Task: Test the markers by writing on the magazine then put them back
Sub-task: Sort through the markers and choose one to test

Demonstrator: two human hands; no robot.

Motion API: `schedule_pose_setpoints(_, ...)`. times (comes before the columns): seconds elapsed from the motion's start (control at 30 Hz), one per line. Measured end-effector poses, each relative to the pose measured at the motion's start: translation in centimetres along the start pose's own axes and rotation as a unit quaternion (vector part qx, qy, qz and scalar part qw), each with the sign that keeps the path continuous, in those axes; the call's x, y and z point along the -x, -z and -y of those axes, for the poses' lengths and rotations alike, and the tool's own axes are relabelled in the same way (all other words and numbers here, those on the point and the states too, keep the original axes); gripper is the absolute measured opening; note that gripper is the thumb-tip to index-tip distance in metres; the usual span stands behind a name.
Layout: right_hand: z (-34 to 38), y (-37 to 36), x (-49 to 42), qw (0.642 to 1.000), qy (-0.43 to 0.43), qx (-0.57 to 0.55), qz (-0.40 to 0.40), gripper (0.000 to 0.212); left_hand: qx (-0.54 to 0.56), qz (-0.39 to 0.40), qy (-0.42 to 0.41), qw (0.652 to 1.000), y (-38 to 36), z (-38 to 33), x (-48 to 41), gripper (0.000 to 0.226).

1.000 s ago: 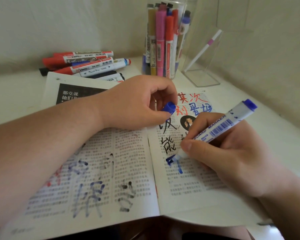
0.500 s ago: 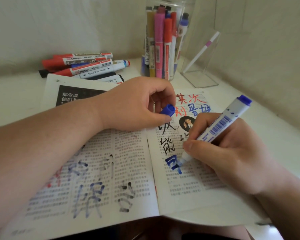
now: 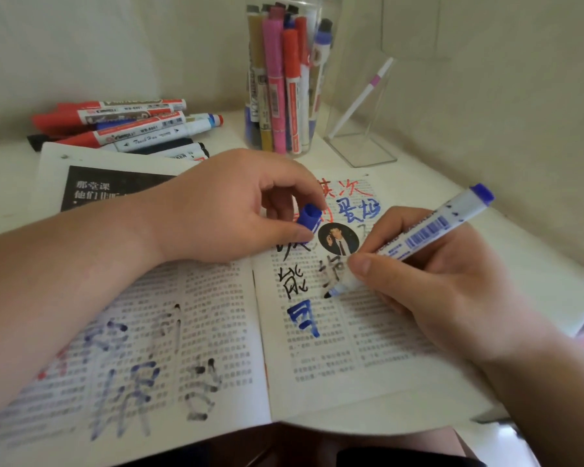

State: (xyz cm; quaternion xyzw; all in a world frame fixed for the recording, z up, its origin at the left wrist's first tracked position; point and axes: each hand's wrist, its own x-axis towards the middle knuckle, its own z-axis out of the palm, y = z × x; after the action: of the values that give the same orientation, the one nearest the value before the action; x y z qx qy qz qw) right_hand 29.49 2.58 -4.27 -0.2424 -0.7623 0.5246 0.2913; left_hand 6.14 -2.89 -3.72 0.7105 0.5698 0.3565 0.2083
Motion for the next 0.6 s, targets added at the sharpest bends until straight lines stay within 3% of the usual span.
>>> schedule_pose_setpoints(0.27, 0.17, 0.09, 0.01, 0.999, -0.005, 0.049, 0.019, 0.017, -0.010, 0.023, -0.011, 1.000, -0.25, -0.10, -0.02, 0.029)
schedule_pose_setpoints(0.4, -0.02, 0.15, -0.17, 0.995, -0.002, 0.096, -0.029, 0.013, 0.000, 0.012, -0.003, 1.000, -0.40, 0.04, -0.17, 0.028)
schedule_pose_setpoints(0.6, 0.09, 0.21, 0.11, 0.999, -0.018, 0.047, -0.004, 0.013, 0.005, -0.004, 0.011, 1.000, -0.32, 0.15, -0.16, 0.031)
